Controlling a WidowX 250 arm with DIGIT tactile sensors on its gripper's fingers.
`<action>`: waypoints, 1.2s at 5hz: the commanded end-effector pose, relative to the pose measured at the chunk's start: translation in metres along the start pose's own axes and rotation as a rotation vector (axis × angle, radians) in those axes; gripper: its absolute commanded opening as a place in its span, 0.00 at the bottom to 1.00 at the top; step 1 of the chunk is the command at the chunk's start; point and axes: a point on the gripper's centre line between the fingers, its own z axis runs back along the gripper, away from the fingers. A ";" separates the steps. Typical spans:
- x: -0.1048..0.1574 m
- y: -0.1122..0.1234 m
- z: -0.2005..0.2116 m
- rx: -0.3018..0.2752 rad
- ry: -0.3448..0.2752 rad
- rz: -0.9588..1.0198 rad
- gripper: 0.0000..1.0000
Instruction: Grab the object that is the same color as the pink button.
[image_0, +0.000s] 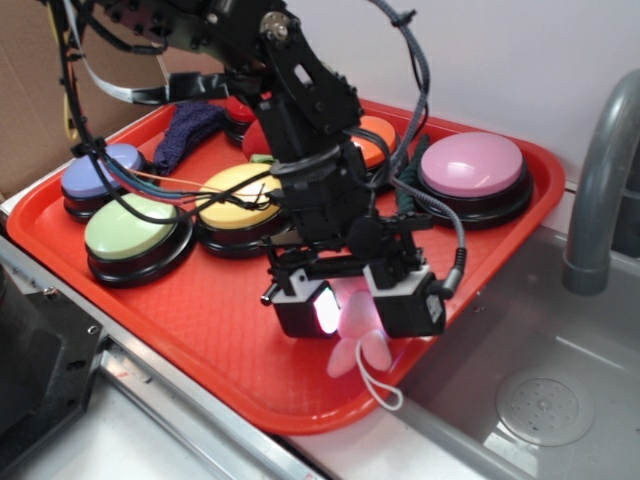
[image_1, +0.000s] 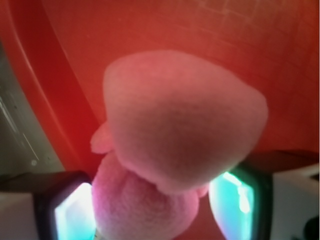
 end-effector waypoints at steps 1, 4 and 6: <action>0.003 -0.016 0.030 0.012 -0.067 -0.072 0.00; 0.011 0.009 0.178 0.352 -0.293 -0.329 0.00; 0.016 0.042 0.223 0.362 -0.288 -0.361 0.00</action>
